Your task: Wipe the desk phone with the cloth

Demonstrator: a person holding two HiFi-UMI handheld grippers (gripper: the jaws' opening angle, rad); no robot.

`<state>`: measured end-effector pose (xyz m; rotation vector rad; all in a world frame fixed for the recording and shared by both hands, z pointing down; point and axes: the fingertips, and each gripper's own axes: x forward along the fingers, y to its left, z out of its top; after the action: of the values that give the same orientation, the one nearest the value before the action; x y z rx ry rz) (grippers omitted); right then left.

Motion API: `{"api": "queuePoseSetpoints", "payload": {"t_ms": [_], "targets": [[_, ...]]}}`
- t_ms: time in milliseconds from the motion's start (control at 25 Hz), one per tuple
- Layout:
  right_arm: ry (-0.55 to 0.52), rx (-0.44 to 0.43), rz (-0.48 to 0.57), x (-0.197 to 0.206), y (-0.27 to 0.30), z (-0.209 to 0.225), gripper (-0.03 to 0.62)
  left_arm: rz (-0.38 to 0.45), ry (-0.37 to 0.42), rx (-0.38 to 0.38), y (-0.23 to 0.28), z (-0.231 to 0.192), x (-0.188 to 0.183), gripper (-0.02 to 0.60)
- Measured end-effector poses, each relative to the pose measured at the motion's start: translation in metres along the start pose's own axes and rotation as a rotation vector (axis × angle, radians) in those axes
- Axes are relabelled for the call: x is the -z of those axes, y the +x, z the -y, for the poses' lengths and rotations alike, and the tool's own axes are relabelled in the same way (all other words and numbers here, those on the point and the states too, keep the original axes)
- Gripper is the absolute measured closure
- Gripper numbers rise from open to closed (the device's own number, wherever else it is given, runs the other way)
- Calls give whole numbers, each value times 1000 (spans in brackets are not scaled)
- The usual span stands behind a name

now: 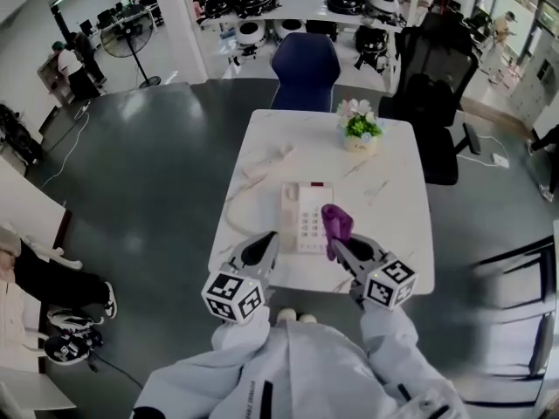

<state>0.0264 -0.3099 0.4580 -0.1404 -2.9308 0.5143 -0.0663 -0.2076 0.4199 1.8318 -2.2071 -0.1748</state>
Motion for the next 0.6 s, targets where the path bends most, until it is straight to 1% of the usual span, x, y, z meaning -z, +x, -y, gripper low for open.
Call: {"api": "queuePoseSetpoints", "payload": {"t_ms": [200,400,600], "targets": [[-36,68,73,-30,-4,1,557,59,29,-9,-7,-11,-31,583],[-65,134,120,-48,-15,6,557,90,54,-23,-14,-20,-47,583],[-71,158,146,-62,-25,11,557,113,72,-39,-24,-29,-56,584]]}}
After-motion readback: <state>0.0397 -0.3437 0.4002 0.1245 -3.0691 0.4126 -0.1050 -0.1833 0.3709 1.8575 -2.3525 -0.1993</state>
